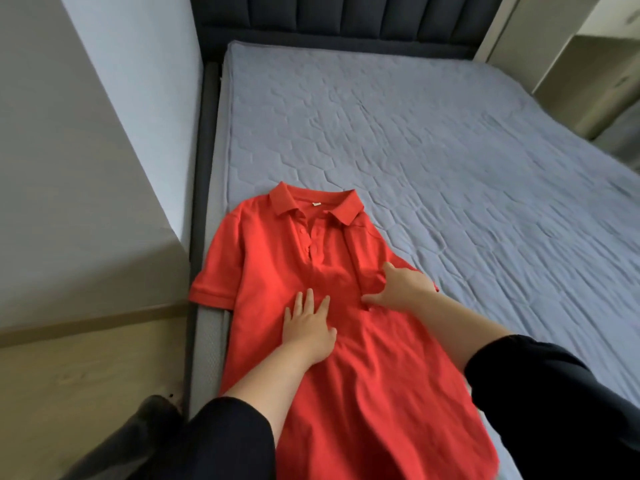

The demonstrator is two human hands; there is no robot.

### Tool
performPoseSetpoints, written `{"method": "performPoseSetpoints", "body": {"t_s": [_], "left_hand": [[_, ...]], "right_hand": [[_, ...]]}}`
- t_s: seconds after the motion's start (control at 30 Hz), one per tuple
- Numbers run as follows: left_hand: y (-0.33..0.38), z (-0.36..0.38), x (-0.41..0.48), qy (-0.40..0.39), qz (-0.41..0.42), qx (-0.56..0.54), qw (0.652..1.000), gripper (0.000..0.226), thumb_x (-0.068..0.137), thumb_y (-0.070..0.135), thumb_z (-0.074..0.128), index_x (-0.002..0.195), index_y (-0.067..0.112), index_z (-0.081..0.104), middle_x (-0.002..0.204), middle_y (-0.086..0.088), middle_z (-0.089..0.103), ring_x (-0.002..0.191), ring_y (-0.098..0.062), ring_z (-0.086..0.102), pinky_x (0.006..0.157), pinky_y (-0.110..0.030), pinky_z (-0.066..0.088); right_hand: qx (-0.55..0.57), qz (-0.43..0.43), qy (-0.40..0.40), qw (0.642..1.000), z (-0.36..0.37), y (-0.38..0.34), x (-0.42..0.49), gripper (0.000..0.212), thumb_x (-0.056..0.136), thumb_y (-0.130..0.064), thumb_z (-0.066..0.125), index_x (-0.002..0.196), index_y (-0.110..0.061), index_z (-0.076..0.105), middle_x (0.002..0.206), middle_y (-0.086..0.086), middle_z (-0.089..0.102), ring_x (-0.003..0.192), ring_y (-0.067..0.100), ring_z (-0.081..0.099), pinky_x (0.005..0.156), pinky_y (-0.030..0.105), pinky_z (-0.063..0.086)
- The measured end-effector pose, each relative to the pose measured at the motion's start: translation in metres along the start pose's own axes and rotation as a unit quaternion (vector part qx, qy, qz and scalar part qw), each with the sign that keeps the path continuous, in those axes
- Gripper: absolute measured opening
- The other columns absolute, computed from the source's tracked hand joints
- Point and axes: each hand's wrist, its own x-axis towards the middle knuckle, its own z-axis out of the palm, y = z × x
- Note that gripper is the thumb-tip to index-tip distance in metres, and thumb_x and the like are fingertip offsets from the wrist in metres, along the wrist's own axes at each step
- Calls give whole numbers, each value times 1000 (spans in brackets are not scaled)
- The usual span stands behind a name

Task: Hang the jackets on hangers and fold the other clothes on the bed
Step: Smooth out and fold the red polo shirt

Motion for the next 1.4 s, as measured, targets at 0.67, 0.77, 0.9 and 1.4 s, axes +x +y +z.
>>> {"method": "performPoseSetpoints", "body": {"t_s": [0.67,0.77,0.9,1.4], "left_hand": [[-37,-35,-8,288,-21,-268,919,28,85,2,52,104,10,71,113,-9,67,110,-28,59,93,-33,41],[-73,-63,-12,446,-175,-347,806,30,78,-6,51,97,6,70,103,-15,62,102,-35,56,85,-38,42],[-126,-68,-6,326,-344,-449,757,58,86,11,59,140,6,41,140,-20,41,126,-36,45,103,-40,37],[-192,-54,23,226,-338,-505,761,38,88,33,60,80,-4,62,66,-24,64,75,-44,66,67,-46,55]], "right_hand": [[226,27,196,954,19,-56,-21,73,85,-16,51,151,-11,19,159,12,10,146,27,12,118,44,12],[198,-40,155,967,23,-122,-32,69,89,-22,48,151,-16,18,161,9,4,147,25,6,117,47,9],[212,-40,12,976,39,-173,-32,66,96,-40,37,153,-23,9,161,4,-4,148,24,-3,114,57,4],[102,-42,-17,994,91,-173,-31,71,98,-51,25,153,-19,-5,161,5,-12,147,19,-11,117,50,-2]]}}
